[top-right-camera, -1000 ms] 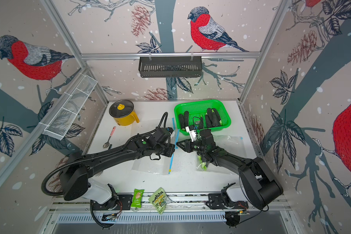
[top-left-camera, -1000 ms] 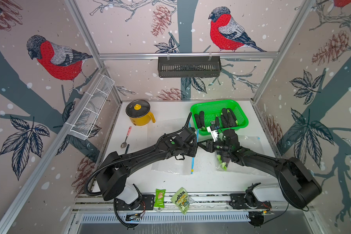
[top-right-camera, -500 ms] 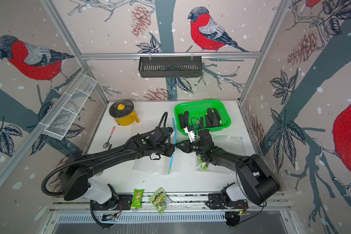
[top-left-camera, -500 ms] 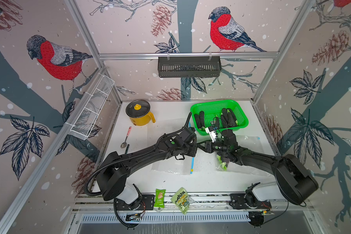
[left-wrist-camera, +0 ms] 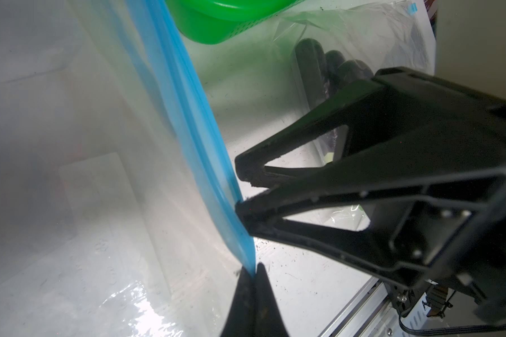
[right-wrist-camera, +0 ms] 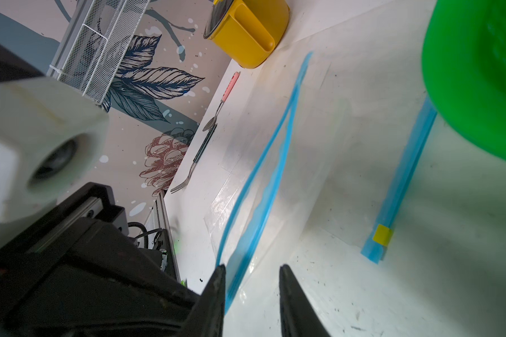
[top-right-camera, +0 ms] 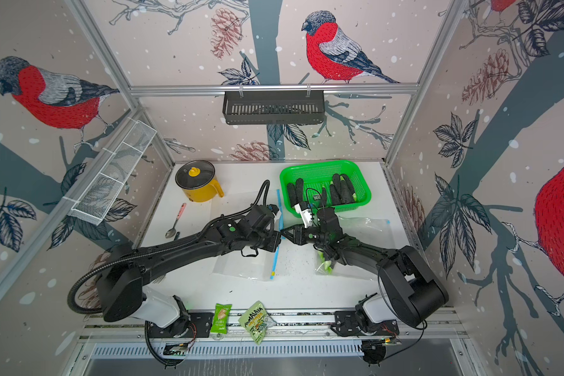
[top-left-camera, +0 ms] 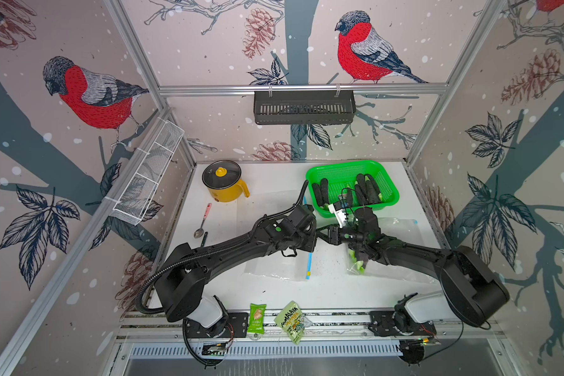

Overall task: Place the eggplant in a zip-top bag and seal the zipper
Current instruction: Open the zipper of the food storage bag at the center of the board.

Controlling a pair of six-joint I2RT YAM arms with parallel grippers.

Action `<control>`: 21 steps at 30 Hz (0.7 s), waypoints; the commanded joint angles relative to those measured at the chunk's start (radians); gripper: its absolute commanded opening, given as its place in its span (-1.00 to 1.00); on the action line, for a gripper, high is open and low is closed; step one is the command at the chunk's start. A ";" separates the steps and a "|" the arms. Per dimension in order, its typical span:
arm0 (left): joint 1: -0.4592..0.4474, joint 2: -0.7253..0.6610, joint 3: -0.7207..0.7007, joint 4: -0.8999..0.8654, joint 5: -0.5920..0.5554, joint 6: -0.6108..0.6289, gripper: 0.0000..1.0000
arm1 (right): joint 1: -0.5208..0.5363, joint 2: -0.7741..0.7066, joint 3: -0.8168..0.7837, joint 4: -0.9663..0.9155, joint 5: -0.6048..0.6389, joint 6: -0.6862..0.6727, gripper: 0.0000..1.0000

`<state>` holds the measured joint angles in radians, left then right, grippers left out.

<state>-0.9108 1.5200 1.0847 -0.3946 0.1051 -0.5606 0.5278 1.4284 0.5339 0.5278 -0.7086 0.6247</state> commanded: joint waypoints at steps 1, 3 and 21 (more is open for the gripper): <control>0.001 0.002 0.001 0.035 0.012 0.006 -1.00 | 0.006 0.017 0.016 0.046 -0.003 0.007 -0.43; 0.001 0.002 0.003 0.036 0.013 0.004 -1.00 | 0.009 0.029 0.024 0.047 0.006 0.009 -0.49; 0.002 0.002 0.011 0.010 -0.030 0.003 -1.00 | 0.034 0.021 0.043 0.013 0.057 0.008 -0.89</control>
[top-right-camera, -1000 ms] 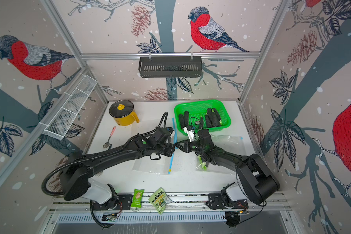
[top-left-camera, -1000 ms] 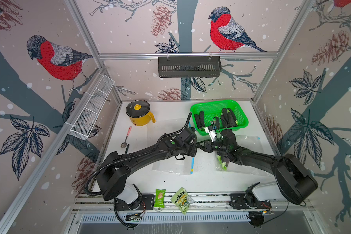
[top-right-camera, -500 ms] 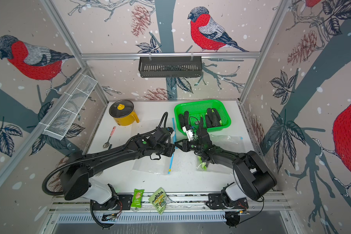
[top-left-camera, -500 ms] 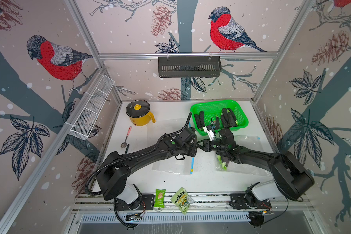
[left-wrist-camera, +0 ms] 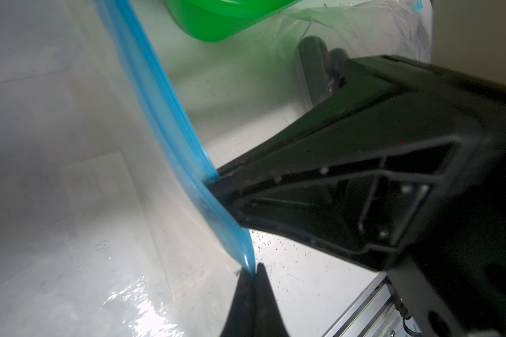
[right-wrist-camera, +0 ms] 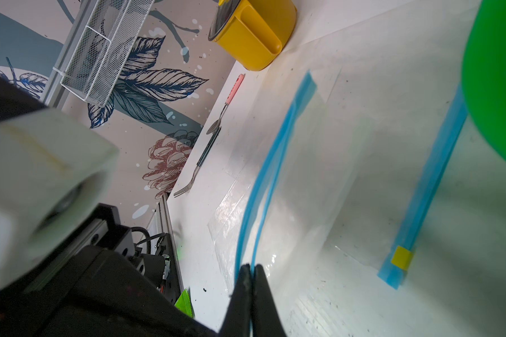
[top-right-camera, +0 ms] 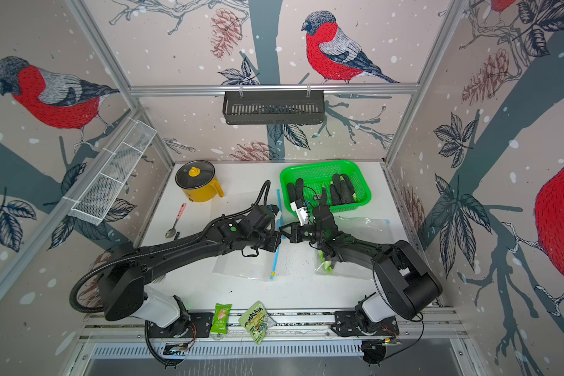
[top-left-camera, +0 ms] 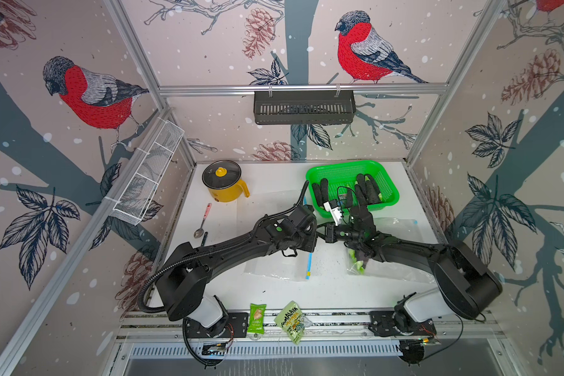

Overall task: Place the eggplant in a zip-top bag and seal the zipper
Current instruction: Open the zipper of the food storage bag at the center of the board.

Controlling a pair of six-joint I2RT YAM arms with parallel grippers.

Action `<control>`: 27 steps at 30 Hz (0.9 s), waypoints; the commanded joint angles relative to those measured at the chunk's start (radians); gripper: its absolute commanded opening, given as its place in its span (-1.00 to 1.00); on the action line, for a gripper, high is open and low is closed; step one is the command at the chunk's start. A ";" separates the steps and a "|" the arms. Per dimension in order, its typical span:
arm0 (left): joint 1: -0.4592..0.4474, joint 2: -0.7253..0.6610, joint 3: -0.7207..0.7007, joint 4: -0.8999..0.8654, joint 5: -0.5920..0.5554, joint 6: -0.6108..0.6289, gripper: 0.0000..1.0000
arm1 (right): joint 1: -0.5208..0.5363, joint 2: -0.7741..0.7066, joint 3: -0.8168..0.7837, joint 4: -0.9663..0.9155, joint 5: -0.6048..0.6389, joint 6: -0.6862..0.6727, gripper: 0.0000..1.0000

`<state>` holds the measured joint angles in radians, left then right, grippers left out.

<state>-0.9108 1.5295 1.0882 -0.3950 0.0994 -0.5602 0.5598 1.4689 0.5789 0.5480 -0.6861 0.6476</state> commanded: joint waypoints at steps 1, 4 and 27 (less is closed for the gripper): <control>0.003 -0.012 0.007 0.009 -0.032 0.000 -1.00 | 0.001 -0.031 -0.004 -0.018 0.046 -0.018 -0.90; 0.010 -0.020 0.006 0.006 -0.041 -0.008 -1.00 | 0.000 -0.060 -0.012 -0.054 0.081 -0.024 -0.92; 0.026 -0.015 0.002 -0.040 -0.113 -0.023 -0.79 | 0.033 -0.165 -0.002 -0.211 0.185 -0.070 -0.94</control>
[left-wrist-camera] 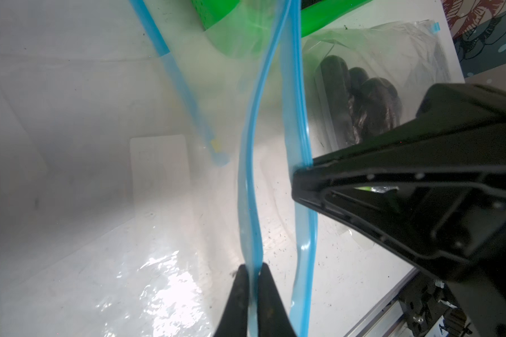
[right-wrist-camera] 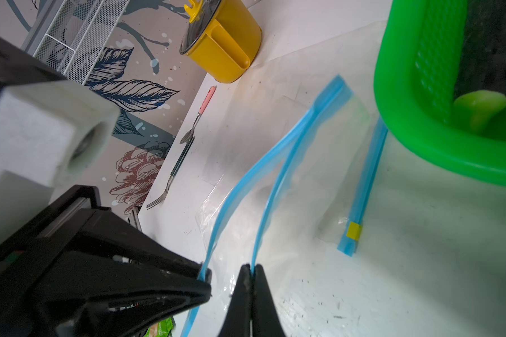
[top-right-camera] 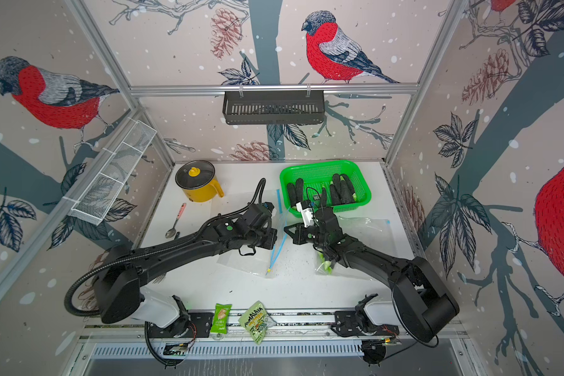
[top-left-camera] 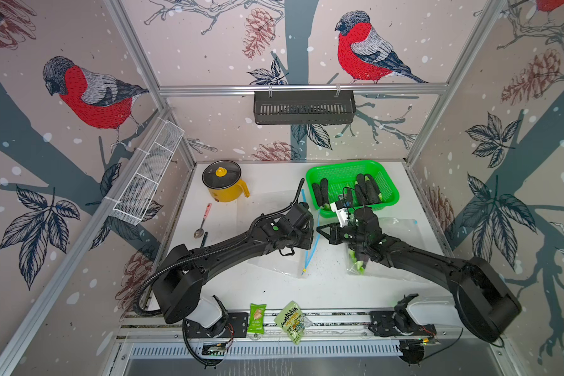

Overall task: Place the eggplant in a zip-top bag and seal the zipper
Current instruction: Open the zipper of the food storage bag at the center of the board.

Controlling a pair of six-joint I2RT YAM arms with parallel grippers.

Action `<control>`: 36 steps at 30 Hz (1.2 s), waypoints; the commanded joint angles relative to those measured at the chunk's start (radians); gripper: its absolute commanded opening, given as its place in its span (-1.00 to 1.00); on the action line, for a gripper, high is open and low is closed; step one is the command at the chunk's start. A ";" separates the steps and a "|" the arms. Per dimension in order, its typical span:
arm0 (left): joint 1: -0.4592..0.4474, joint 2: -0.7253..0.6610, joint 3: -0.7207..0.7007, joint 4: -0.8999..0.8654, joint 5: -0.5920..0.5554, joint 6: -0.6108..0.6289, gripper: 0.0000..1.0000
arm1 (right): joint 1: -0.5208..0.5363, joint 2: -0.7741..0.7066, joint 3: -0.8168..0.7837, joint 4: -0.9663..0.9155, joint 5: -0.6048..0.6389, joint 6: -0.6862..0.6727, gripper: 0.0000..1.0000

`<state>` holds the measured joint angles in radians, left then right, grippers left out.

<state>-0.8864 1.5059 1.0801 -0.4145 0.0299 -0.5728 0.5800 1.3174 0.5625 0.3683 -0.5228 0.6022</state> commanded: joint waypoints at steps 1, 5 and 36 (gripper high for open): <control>0.001 0.013 0.013 -0.023 -0.047 -0.008 -0.78 | 0.019 -0.015 0.020 -0.037 0.026 -0.027 -0.94; 0.001 0.029 0.022 -0.033 -0.065 -0.011 -0.71 | 0.042 -0.014 0.033 -0.039 0.031 -0.023 -0.94; 0.001 0.021 0.038 -0.096 -0.125 -0.023 -0.76 | 0.017 0.003 0.097 -0.169 0.063 -0.057 -0.95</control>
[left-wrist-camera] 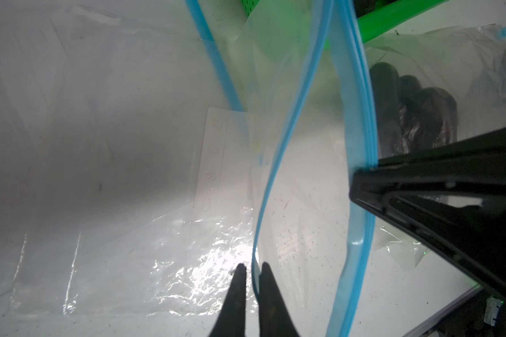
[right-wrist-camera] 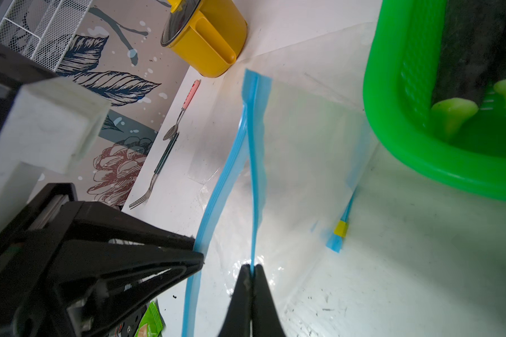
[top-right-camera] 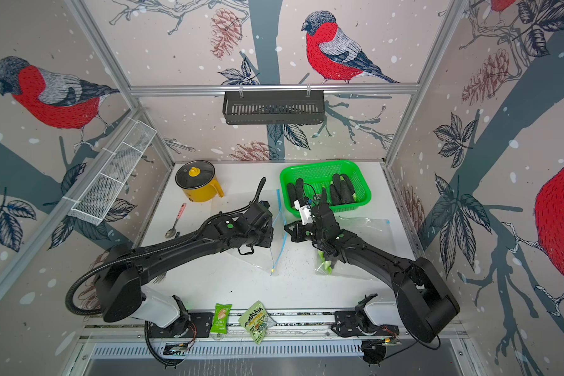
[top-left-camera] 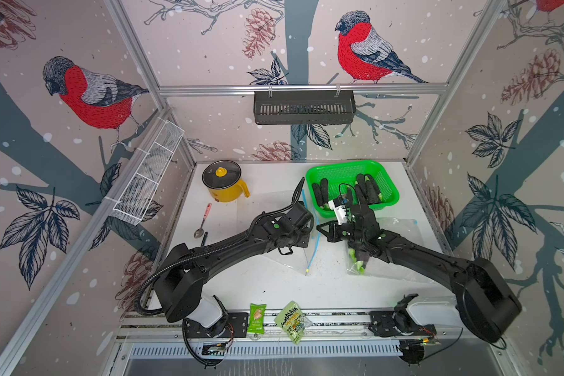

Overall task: Place the eggplant in a zip-top bag and seal the zipper
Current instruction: Open the zipper of the food storage bag at the center of the board.

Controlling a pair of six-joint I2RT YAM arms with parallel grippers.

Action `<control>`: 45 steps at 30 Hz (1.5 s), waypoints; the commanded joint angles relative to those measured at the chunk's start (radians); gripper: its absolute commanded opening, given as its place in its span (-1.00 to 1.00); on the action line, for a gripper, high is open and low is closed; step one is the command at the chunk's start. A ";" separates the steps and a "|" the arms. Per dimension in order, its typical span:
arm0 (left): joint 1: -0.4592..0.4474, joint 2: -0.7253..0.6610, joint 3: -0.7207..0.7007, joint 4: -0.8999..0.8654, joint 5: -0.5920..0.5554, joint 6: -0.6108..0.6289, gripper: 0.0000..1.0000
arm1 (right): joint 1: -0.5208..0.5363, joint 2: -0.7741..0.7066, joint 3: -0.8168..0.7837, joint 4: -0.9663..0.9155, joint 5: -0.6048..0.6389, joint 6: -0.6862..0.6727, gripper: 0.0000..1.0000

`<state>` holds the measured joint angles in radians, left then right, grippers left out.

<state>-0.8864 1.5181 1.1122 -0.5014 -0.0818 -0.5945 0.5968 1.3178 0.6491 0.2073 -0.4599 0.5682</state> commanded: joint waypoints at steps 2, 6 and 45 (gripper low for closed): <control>0.001 0.013 0.005 -0.010 -0.013 -0.001 -0.79 | -0.001 0.001 0.015 -0.017 0.000 -0.029 -0.94; 0.002 0.011 0.007 -0.013 -0.022 0.000 -0.96 | -0.007 0.000 0.033 -0.051 0.000 -0.047 -0.95; 0.003 0.014 0.172 -0.257 -0.299 -0.136 -1.00 | 0.074 0.074 0.113 -0.109 0.109 -0.004 -0.92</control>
<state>-0.8856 1.5269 1.2530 -0.6579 -0.2768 -0.7033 0.6834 1.4044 0.7609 0.1314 -0.3595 0.5922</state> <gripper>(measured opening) 0.050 0.049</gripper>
